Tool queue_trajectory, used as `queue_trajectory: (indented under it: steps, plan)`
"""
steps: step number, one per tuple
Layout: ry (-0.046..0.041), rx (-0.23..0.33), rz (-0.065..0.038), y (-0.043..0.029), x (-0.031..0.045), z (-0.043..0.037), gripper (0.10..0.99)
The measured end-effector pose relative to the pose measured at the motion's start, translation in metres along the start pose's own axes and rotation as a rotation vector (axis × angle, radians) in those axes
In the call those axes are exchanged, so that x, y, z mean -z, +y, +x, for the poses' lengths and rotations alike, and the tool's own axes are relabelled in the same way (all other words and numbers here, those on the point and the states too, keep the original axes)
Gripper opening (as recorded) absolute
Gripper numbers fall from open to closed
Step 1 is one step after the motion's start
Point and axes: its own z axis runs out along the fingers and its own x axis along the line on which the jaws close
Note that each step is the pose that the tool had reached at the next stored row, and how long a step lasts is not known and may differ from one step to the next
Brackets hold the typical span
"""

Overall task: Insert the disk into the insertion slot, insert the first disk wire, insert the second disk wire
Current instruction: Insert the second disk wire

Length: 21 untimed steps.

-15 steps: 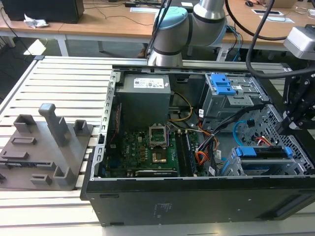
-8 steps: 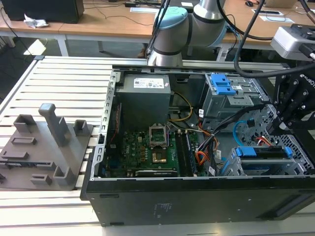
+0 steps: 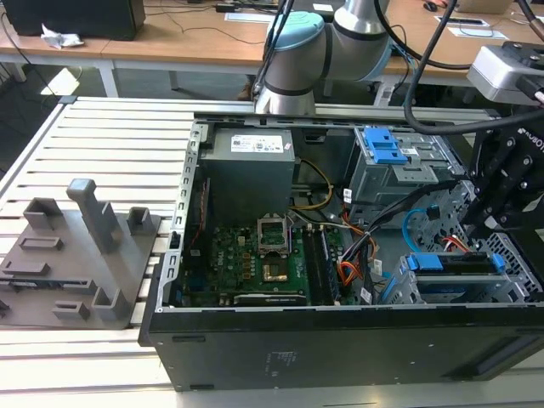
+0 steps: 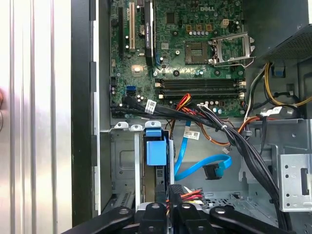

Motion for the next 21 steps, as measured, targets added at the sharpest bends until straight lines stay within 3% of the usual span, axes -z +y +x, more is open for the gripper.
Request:
queue_trajectory:
  steps: [1,2,5,10,11,12,13,16,21]
  plan:
    - [0.0000,0.000,0.000,0.0000,0.0000,0.0000,0.235]
    - [0.0003,0.004,0.000,0.0001,0.0000,0.0000,0.302]
    - [0.0034,0.120,0.002,0.0000,-0.0016,-0.0006,0.302]
    - [0.0112,0.252,0.005,0.0000,-0.0021,-0.0014,0.302]
    - [0.0113,0.259,0.005,0.0006,-0.0023,-0.0046,0.302]
    - [0.0113,0.260,0.005,0.0013,-0.0025,-0.0131,0.302]
    - [0.0113,0.261,0.005,0.0025,-0.0027,-0.0277,0.302]
    - [0.0113,0.261,0.005,0.0073,-0.0035,-0.0425,0.302]
    - [0.0121,0.262,0.007,0.0213,-0.0077,-0.0469,0.302]
